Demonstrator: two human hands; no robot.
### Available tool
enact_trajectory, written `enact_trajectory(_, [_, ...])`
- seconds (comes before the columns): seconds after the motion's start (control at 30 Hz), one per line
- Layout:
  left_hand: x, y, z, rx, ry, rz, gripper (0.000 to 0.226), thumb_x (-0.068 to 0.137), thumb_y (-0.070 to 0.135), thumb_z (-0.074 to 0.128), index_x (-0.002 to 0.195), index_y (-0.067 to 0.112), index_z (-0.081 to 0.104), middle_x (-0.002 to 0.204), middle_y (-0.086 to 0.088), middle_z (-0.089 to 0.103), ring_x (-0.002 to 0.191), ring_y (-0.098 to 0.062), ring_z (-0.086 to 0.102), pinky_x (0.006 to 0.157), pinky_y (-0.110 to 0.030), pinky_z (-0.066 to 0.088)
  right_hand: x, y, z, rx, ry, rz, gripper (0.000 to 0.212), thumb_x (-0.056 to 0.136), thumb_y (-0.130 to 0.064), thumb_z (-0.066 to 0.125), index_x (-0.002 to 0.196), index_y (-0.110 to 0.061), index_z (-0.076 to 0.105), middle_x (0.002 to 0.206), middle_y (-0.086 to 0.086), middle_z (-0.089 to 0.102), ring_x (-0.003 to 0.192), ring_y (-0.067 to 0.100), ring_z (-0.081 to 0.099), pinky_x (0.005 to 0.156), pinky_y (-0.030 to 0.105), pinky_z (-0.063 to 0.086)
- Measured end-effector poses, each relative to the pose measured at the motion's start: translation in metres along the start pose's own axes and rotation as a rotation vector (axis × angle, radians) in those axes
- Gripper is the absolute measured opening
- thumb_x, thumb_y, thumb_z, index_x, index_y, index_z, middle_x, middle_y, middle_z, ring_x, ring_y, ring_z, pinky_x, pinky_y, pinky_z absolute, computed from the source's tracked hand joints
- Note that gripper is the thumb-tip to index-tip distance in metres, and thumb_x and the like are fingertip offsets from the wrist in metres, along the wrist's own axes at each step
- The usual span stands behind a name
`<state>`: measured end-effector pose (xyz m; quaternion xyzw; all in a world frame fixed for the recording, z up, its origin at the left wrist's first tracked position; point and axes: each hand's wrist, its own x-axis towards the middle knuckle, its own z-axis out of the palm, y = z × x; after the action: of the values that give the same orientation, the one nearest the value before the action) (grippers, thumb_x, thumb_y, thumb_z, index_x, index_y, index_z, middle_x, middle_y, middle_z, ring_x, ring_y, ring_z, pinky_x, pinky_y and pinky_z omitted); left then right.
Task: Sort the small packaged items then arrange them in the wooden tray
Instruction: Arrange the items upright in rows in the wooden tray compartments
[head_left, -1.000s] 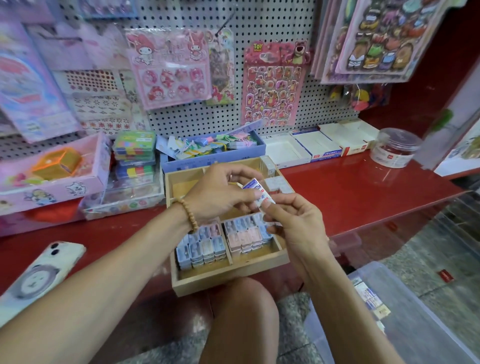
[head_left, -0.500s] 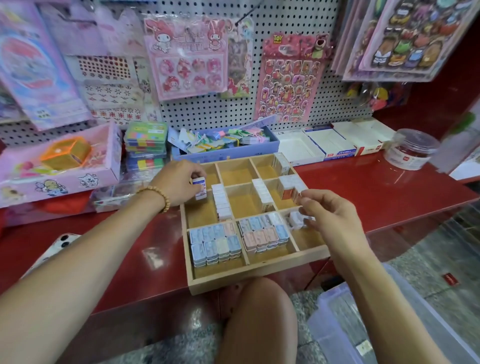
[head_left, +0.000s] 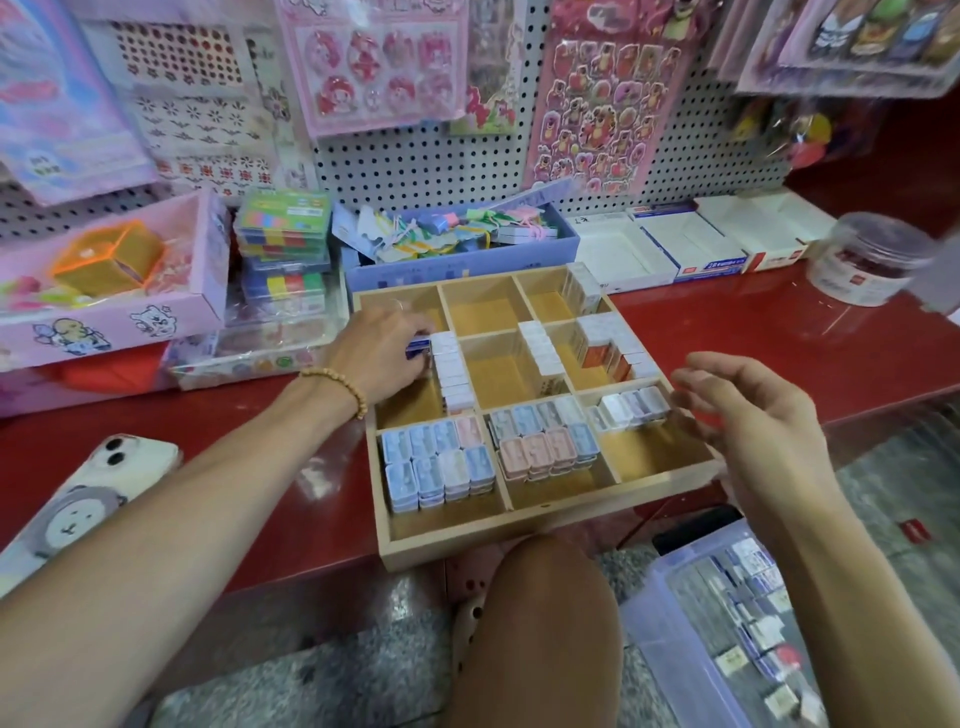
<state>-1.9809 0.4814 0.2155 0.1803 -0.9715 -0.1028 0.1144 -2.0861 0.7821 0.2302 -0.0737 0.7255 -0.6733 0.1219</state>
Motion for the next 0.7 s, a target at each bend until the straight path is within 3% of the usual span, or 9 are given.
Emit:
enact_trajectory(0.27, [0.001,0.003,-0.008,0.045,-0.036,-0.031,0.038,0.087,0.015,0.064,0.125,0.015,0.063,0.115,-0.010,0.065,0.110,-0.030,0.055,0.094,-0.038,0.042,-0.007,-0.002,-0.011,0.023,0.011,0.020,0.010,0.094,-0.011,0.065,0.100,-0.017,0.072,0.092,0.010,0.073,0.087,0.020,0.068,0.084,0.038,0.055])
enact_trajectory(0.4, [-0.004,0.002,-0.027,0.018,0.010,-0.060,0.040,0.086,0.028,0.068,0.125,0.021,0.062,0.107,0.002,0.066,0.090,-0.019,0.062,0.086,-0.037,0.050,-0.015,-0.006,-0.023,0.026,0.031,-0.003,0.009,0.093,-0.015,0.068,0.097,-0.021,0.073,0.094,0.012,0.074,0.082,0.019,0.067,0.082,0.041,0.055])
enact_trajectory(0.53, [-0.024,0.029,-0.046,-0.349,0.160,-0.139,0.027,0.086,0.026,0.070,0.112,0.018,0.068,0.089,0.007,0.066,0.076,-0.014,0.064,0.075,-0.025,0.050,-0.029,-0.011,-0.038,0.034,0.062,-0.020,0.009,0.093,-0.015,0.068,0.097,-0.021,0.073,0.093,0.009,0.074,0.079,0.016,0.068,0.081,0.038,0.056])
enact_trajectory(0.63, [-0.047,0.068,-0.056,-0.685,0.158,-0.159,0.014,0.087,0.019,0.070,0.102,0.018,0.070,0.086,0.004,0.068,0.076,-0.028,0.067,0.074,-0.040,0.060,-0.040,-0.015,-0.054,0.043,0.080,-0.048,0.010,0.093,-0.014,0.067,0.097,-0.021,0.073,0.099,0.013,0.074,0.083,0.014,0.068,0.075,0.032,0.057])
enact_trajectory(0.7, [-0.063,0.096,-0.059,-0.813,0.117,-0.157,0.009,0.088,0.016,0.069,0.096,0.019,0.070,0.085,0.002,0.069,0.078,-0.028,0.069,0.070,-0.040,0.060,-0.049,-0.017,-0.068,0.043,0.097,-0.067,0.011,0.093,-0.013,0.067,0.098,-0.021,0.072,0.101,0.013,0.073,0.084,0.014,0.068,0.070,0.025,0.055])
